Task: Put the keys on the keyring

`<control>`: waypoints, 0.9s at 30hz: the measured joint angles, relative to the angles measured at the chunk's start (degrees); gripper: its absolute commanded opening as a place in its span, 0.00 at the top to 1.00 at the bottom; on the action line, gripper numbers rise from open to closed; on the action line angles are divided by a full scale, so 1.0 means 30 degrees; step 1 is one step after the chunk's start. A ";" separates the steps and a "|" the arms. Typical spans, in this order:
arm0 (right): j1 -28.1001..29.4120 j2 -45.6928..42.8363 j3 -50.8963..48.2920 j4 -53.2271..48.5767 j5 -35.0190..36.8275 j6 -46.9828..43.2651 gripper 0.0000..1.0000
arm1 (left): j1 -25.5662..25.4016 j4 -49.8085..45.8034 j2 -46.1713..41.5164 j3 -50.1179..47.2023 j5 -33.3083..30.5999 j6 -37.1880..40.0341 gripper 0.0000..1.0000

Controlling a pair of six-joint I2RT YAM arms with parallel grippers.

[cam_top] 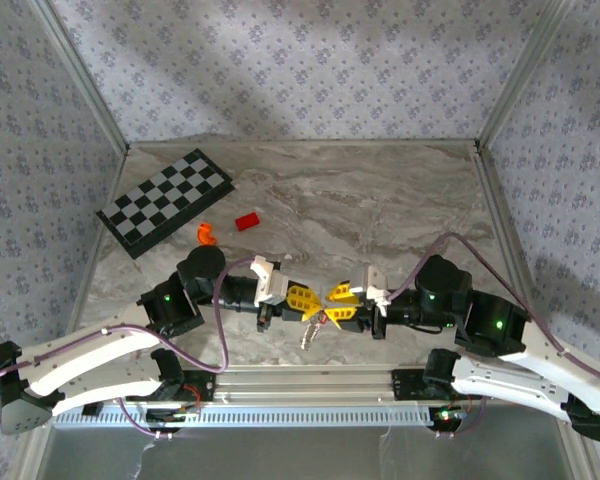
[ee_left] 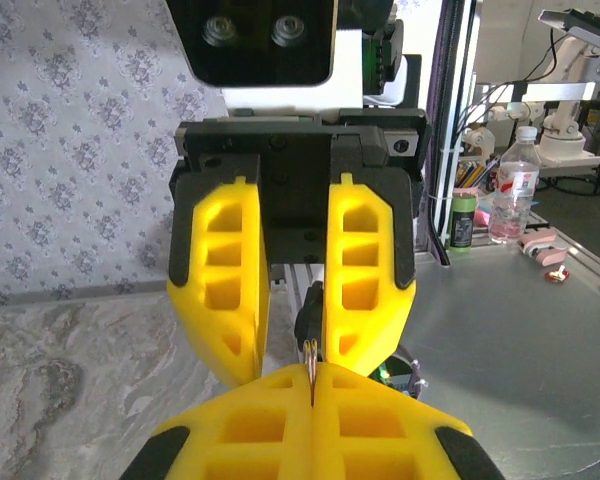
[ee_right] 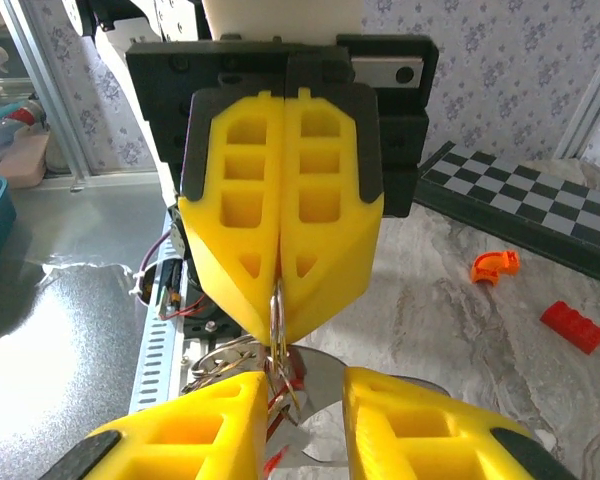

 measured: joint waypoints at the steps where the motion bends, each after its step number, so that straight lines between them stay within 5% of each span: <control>1: 0.0000 0.0000 -0.0051 0.0000 -0.0036 0.0015 0.80 | 0.0000 0.0000 0.0000 -0.0007 -0.0007 -0.0022 1.00; 14: 0.0000 0.0044 -0.0197 0.0066 -0.0481 -0.0015 0.99 | 0.0000 0.0430 0.0000 -0.0146 0.0291 -0.0306 1.00; 27: -0.0058 0.0801 -0.0197 0.0146 -0.1086 -0.0073 1.00 | 0.0007 0.0554 0.0007 -0.0306 0.0525 -0.0729 1.00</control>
